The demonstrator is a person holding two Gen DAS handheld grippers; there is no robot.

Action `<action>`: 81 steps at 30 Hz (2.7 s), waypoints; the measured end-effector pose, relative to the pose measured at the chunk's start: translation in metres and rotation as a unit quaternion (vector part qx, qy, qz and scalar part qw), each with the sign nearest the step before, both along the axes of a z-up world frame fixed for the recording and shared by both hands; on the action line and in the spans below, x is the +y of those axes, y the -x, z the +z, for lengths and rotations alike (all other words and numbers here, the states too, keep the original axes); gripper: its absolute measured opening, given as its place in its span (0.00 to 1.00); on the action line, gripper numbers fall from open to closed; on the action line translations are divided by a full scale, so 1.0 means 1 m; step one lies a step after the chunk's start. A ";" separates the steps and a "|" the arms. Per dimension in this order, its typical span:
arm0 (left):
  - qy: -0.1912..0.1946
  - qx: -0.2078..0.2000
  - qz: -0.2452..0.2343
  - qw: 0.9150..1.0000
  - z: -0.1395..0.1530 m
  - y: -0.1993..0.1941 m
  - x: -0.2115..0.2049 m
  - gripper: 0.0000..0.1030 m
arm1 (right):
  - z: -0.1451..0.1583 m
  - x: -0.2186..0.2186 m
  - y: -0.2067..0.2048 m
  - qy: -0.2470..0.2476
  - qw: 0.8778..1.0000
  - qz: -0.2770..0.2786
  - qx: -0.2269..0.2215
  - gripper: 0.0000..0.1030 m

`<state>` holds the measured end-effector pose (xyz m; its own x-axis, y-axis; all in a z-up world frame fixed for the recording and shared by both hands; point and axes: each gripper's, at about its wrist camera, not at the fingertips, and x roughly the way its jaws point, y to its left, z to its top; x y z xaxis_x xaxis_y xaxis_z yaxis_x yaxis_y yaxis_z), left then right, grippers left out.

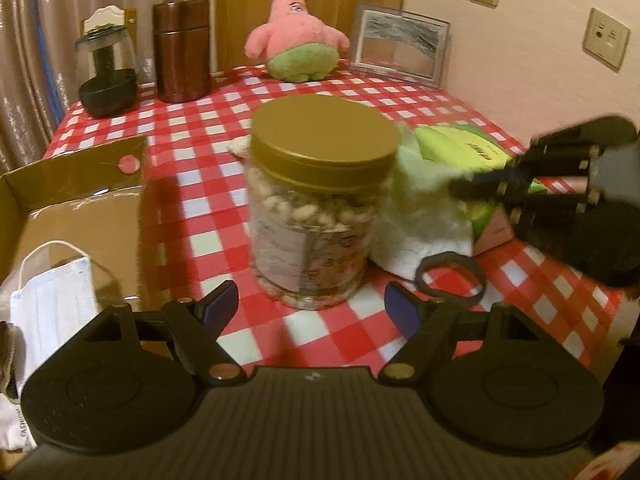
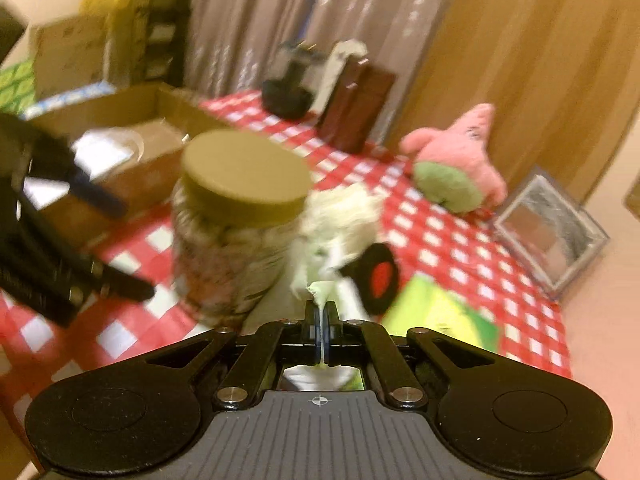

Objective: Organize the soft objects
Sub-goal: 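Grasp the light green cloth with the right tool and lift it, then grasp the black fabric item with the left tool while the right tool holds the green cloth, then carry the green cloth and black item into the cardboard box and open both tools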

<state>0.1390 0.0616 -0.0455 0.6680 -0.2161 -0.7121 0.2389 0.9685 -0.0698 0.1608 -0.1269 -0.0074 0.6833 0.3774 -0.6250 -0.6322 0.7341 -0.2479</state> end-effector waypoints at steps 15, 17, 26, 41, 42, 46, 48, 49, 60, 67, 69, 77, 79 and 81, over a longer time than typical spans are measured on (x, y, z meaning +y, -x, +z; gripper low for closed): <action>-0.067 -0.011 -0.115 0.991 -0.026 -0.009 -0.092 0.65 | 0.024 -0.069 0.007 -0.035 0.997 -0.063 -0.017 0.01; -0.084 -0.020 -0.126 0.988 -0.029 -0.011 -0.103 0.63 | 0.024 -0.073 0.006 -0.039 0.997 -0.066 -0.017 0.01; -0.185 -0.043 -0.155 0.969 -0.050 -0.025 -0.139 0.46 | 0.025 -0.080 0.004 -0.053 0.996 -0.068 -0.009 0.01; -0.201 -0.055 -0.141 0.968 -0.048 -0.033 -0.143 0.05 | 0.030 -0.086 -0.002 -0.078 0.993 -0.085 0.000 0.01; -0.197 -0.056 -0.139 0.969 -0.045 -0.030 -0.143 0.05 | 0.031 -0.087 -0.002 -0.081 0.993 -0.087 0.000 0.01; -0.158 -0.065 -0.125 0.977 -0.031 -0.022 -0.134 0.04 | 0.036 -0.090 -0.002 -0.100 0.990 -0.094 0.000 0.01; -0.134 -0.070 -0.116 0.982 -0.022 -0.016 -0.130 0.03 | 0.040 -0.091 -0.001 -0.107 0.989 -0.098 -0.003 0.01; -0.123 -0.073 -0.112 0.983 -0.017 -0.013 -0.128 0.03 | 0.041 -0.092 -0.001 -0.110 0.989 -0.099 -0.004 0.01; -0.132 -0.055 -0.133 0.981 -0.018 0.008 -0.126 0.05 | 0.044 -0.093 -0.003 -0.119 0.988 -0.103 0.002 0.01; -0.061 -0.036 -0.121 0.990 -0.019 -0.003 -0.120 0.27 | 0.044 -0.094 -0.004 -0.119 0.987 -0.107 0.005 0.01; -0.049 -0.031 -0.124 0.991 -0.021 -0.007 -0.124 0.27 | 0.043 -0.095 -0.006 -0.121 0.986 -0.111 0.006 0.01; -0.085 -0.024 -0.121 0.989 -0.037 -0.028 -0.142 0.27 | 0.041 -0.096 -0.008 -0.123 0.986 -0.111 0.013 0.01; -0.088 -0.019 -0.120 0.989 -0.037 -0.028 -0.142 0.18 | 0.043 -0.095 -0.008 -0.127 0.986 -0.111 0.013 0.01; -0.089 -0.014 -0.120 0.989 -0.035 -0.027 -0.140 0.04 | 0.044 -0.095 -0.009 -0.131 0.985 -0.112 0.013 0.01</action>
<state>0.1662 -0.0781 -0.0807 0.6337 -0.2427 -0.7345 0.4620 0.8803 0.1077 0.1699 -0.2223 0.0367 0.7527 0.3703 -0.5444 -0.4513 0.8922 -0.0171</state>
